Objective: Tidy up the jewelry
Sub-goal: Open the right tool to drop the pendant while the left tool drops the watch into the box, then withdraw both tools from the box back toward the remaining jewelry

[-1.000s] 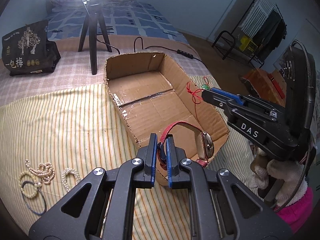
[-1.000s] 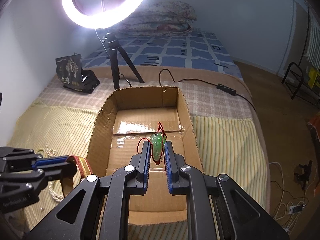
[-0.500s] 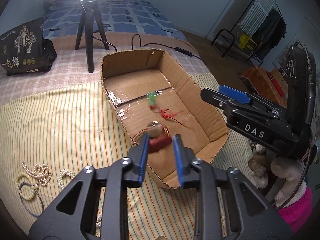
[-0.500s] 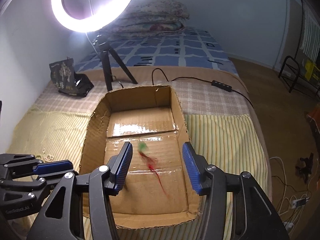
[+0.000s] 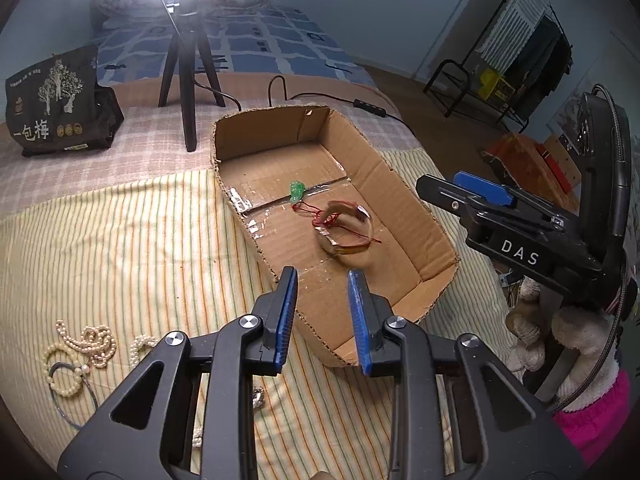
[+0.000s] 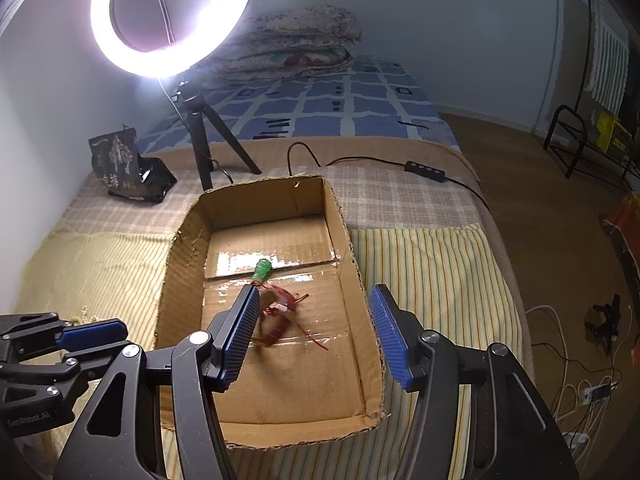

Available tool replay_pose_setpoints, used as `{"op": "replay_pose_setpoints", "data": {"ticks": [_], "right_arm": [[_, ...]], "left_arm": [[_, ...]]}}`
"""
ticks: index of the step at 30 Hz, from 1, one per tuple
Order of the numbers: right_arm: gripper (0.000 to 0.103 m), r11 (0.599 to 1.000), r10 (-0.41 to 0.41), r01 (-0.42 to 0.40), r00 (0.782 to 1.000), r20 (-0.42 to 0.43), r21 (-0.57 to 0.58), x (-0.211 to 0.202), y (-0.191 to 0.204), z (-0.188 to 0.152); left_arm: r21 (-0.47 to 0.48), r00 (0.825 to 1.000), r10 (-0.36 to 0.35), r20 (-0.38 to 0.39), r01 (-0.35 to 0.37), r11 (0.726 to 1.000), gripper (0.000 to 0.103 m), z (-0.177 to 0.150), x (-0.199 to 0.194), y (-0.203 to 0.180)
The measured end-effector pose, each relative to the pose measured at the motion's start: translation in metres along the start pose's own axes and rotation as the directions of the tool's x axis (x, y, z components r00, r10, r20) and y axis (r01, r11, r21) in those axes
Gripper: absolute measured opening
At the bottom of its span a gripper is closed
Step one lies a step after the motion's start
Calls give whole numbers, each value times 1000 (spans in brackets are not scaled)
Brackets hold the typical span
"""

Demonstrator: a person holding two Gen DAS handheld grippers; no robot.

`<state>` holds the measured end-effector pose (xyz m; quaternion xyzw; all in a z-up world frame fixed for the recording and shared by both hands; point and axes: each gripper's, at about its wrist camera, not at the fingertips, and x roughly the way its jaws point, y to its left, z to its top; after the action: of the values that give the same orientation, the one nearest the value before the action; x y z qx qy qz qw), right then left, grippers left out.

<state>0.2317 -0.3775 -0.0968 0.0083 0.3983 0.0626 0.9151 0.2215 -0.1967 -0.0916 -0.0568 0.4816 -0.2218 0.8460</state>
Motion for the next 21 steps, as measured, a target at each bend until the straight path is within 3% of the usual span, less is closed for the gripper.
{"op": "replay_pose_setpoints", "data": {"ticks": [13, 16, 21], "right_arm": [[57, 1000, -13, 14, 999, 34, -11, -37, 23, 0], [69, 1000, -29, 29, 999, 41, -2, -47, 28, -3], [70, 999, -41, 42, 998, 57, -15, -65, 39, -10]], "left_arm": [[3, 996, 48, 70, -48, 999, 25, -7, -60, 20], [9, 993, 75, 94, -76, 997, 25, -9, -80, 28], [12, 985, 117, 124, -119, 993, 25, -16, -107, 48]]}}
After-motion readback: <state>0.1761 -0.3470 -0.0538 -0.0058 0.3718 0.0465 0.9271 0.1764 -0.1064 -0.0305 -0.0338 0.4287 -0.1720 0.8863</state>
